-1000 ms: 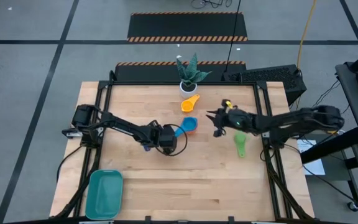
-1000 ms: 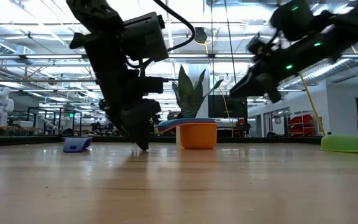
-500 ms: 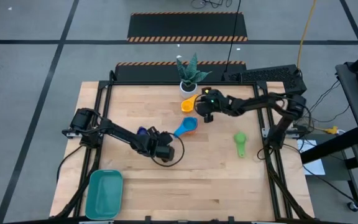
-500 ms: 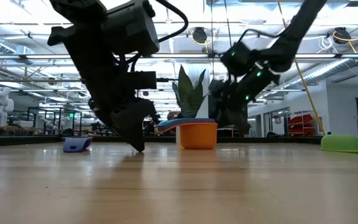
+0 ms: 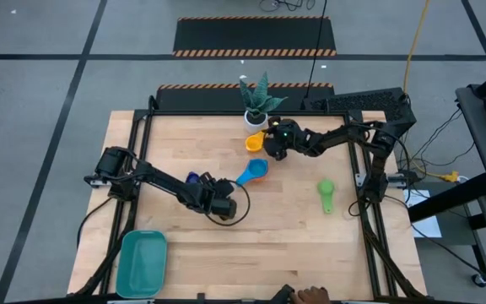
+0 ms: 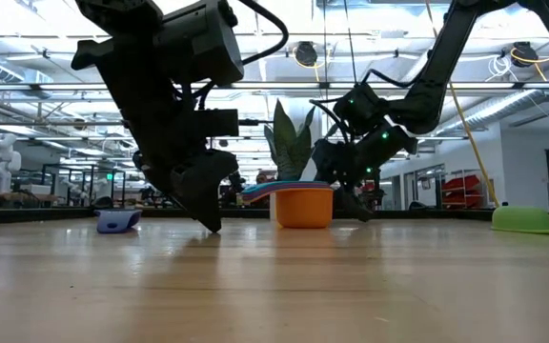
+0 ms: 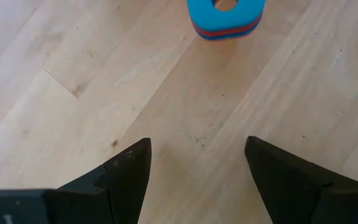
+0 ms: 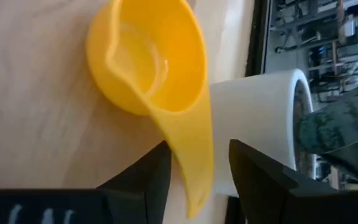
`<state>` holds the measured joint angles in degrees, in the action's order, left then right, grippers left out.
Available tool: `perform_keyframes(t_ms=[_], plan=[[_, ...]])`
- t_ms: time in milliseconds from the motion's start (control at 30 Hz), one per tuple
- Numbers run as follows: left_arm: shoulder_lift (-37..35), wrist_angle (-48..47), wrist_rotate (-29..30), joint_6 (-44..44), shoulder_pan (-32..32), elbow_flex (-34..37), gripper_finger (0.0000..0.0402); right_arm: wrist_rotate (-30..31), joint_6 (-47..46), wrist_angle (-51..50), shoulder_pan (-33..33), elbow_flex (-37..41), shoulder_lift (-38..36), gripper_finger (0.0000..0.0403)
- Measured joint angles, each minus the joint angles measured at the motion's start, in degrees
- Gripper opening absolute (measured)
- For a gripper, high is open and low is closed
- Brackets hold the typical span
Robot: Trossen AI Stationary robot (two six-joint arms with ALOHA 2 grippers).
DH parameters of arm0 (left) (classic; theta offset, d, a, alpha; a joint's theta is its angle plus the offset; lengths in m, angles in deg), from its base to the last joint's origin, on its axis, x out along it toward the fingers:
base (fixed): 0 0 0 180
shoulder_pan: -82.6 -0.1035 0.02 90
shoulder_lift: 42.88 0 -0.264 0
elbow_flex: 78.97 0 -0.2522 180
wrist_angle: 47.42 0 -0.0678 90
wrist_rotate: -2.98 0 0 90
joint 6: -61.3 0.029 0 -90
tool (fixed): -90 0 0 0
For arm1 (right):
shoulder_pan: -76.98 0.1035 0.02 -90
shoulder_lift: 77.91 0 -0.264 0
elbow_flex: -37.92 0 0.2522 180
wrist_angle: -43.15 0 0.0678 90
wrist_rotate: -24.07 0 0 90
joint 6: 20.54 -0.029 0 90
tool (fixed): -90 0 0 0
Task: Nest measuring cups in basket
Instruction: Stack the yellow measuring cup on the light blue measuring cup
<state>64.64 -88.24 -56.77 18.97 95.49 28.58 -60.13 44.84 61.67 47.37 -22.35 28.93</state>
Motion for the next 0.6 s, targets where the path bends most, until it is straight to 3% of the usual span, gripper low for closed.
perform_keyframes(t_ms=[167, 467, 600], plan=[[0.02, 0.0, 0.45, -1.1, 0.17, 0.0, 0.0266, -0.32, 1.69, 0.0, -0.02, -0.09, 0.9, 0.0116], [0.04, 0.06, 1.08, -1.22, 0.21, 0.04, 0.0266, -1.41, 1.27, 0.69, 1.44, -0.13, 1.43, 0.0009], [0.04, 0.06, 1.18, -1.22, 0.22, 0.04, 0.0266, -1.39, 0.8, 1.25, 2.65, -0.08, 1.5, 0.0008]])
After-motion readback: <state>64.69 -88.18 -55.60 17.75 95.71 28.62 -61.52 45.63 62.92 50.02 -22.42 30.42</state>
